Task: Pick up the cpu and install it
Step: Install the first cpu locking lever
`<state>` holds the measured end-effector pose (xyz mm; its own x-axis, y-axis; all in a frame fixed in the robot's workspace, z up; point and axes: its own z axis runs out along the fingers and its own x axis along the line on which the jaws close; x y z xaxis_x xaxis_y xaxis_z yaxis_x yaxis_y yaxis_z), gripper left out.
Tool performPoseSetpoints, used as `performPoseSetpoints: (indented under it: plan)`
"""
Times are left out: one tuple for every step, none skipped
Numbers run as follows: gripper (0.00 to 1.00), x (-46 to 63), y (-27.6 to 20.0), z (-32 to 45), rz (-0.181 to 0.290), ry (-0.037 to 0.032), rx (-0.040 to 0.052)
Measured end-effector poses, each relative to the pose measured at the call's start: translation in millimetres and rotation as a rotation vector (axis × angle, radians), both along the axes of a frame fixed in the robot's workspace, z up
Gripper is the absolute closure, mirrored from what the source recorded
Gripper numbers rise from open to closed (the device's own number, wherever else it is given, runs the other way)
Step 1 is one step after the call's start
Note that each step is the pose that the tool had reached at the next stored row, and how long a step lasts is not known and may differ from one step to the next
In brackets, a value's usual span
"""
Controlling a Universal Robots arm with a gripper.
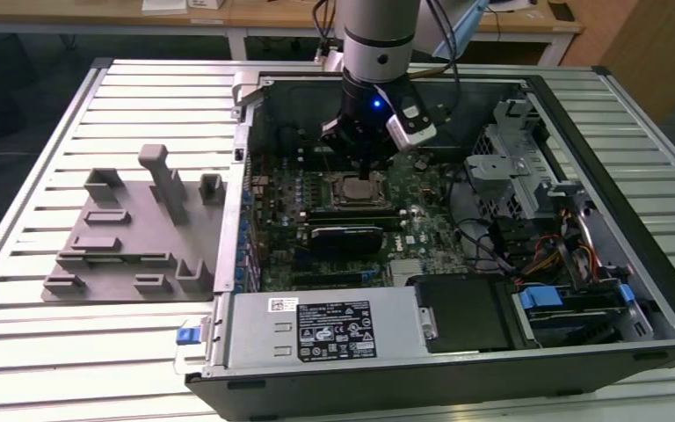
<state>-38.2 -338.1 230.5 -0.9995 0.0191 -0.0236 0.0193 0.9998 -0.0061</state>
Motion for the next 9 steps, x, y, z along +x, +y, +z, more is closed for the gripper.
performPoseSetpoints:
  plan:
    - [0.89,0.0,0.0,0.0,0.000,0.0000,0.0000]
    - [0.89,0.0,0.0,0.0,0.000,0.0000,0.0000]
    - [0.89,0.0,0.0,0.1,0.000,0.0000,0.0000]
    - [0.89,0.0,0.0,0.1,0.000,0.0000,0.0000]
    - [0.89,0.0,0.0,0.1,0.000,0.0000,-0.0001]
    - [0.89,-0.3,0.0,0.1,0.000,0.0000,-0.0001]
    - [0.89,-1.1,0.0,0.2,0.000,0.0001,-0.0003]
    - [0.89,-2.3,0.0,0.2,0.000,0.0000,-0.0002]
    - [0.89,-3.8,0.0,0.2,0.000,0.0000,-0.0002]
